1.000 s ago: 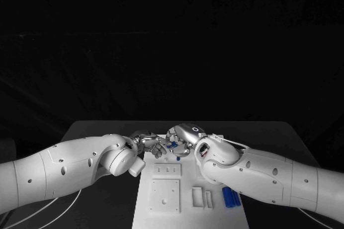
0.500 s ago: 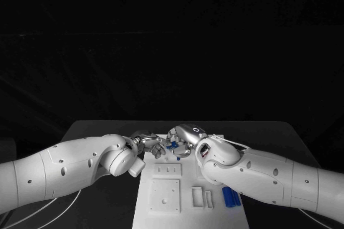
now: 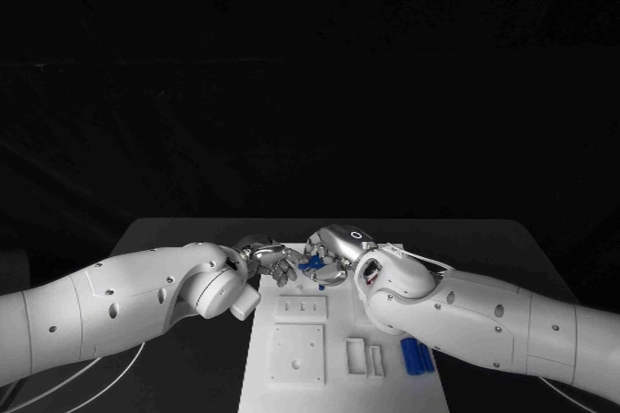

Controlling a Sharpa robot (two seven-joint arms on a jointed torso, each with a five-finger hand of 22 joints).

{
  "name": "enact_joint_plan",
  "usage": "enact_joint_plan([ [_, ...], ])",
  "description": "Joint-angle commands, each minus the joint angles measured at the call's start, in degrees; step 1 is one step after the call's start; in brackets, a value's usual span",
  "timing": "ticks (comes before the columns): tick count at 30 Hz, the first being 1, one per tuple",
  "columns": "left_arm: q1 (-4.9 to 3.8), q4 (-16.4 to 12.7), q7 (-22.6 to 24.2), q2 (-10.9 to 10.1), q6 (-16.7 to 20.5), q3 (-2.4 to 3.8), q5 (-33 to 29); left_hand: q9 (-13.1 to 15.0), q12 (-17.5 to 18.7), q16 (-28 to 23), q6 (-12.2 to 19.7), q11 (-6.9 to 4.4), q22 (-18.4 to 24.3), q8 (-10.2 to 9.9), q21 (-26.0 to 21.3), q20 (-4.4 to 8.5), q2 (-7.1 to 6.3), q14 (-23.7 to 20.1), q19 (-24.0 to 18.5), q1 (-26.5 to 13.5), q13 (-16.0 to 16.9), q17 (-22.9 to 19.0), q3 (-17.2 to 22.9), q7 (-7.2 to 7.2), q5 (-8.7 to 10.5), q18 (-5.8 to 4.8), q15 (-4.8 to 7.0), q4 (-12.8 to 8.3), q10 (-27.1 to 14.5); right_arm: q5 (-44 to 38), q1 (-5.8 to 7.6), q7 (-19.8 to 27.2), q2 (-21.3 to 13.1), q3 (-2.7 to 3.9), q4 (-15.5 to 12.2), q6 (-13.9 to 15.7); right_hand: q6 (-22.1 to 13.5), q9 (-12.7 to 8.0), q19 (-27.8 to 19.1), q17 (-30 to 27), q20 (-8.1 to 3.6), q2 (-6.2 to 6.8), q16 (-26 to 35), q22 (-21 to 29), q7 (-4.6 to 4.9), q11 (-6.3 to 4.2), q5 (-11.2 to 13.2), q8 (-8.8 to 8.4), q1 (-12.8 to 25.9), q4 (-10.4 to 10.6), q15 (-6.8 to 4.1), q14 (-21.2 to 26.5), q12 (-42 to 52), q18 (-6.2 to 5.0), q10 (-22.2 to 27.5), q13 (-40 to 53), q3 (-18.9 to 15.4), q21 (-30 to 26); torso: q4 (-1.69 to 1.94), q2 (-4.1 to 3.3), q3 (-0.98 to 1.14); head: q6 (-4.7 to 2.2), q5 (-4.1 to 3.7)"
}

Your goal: Assemble the parts on the task board

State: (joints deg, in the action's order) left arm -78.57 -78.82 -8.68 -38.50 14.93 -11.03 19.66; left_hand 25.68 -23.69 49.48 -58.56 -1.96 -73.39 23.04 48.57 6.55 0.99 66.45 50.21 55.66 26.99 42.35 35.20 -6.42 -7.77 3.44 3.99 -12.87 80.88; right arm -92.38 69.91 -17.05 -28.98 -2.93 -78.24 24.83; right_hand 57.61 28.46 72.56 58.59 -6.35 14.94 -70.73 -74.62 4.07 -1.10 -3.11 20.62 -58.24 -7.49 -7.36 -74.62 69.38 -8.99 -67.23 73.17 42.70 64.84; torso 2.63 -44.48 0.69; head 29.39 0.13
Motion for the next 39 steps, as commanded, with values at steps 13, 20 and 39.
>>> enact_joint_plan([
  [13,-0.07,-0.1,-0.7,-0.1,-1.3,0.05,4.6,6.7,-0.9,1.0,-3.3,-0.41,0.2,-0.1,0.7,3.32,-0.58,0.0,0.3,-0.7,0.5,0.0,0.4,2.91,-1.48,-0.57,0.44,-0.8,-0.2,1.3,-0.19,1.3,-1.4,-0.02,0.2,1.2,0.2,-0.1,0.1,-0.1,-0.44,1.20,0.4,0.1,1.15,-0.07,0.2,-0.70,0.1,1.0,-0.03,-0.3,-1.1,-6.01,1.3,-0.7,-0.6,-0.6,0.05,-0.01,-0.01,0.06,-0.07],
  [20,-0.06,0.0,-1.4,-0.5,-0.9,0.00,9.5,7.6,-2.0,2.1,-4.3,-0.89,0.3,0.1,1.6,3.71,-1.48,0.8,0.8,-0.9,1.2,0.1,0.4,3.38,-1.81,-0.48,0.92,-0.9,0.5,5.2,-0.31,4.6,-4.9,0.01,-0.6,4.8,-1.9,-0.4,-0.8,-0.4,-0.38,1.71,1.3,0.2,1.92,0.65,-0.6,-2.07,1.4,1.4,0.67,0.1,-4.2,-6.01,4.9,-3.0,-3.4,-1.5,0.01,0.01,0.03,0.23,0.24],
  [39,0.49,1.8,-9.1,2.2,1.3,-2.78,23.6,12.4,-21.2,18.0,-9.3,-4.16,-1.9,-0.6,12.7,8.01,-4.15,4.6,5.0,-1.1,13.3,5.5,-0.1,6.20,-6.55,0.68,7.19,-0.6,2.6,12.4,0.83,6.9,-13.2,3.19,-1.6,6.3,-1.7,0.0,-1.0,-0.5,-0.42,1.36,2.0,0.2,1.91,0.67,-5.3,-2.24,0.3,1.8,0.68,0.0,-4.4,-6.01,5.0,-3.5,-4.5,-2.1,-0.28,0.18,0.37,2.00,1.14],
])
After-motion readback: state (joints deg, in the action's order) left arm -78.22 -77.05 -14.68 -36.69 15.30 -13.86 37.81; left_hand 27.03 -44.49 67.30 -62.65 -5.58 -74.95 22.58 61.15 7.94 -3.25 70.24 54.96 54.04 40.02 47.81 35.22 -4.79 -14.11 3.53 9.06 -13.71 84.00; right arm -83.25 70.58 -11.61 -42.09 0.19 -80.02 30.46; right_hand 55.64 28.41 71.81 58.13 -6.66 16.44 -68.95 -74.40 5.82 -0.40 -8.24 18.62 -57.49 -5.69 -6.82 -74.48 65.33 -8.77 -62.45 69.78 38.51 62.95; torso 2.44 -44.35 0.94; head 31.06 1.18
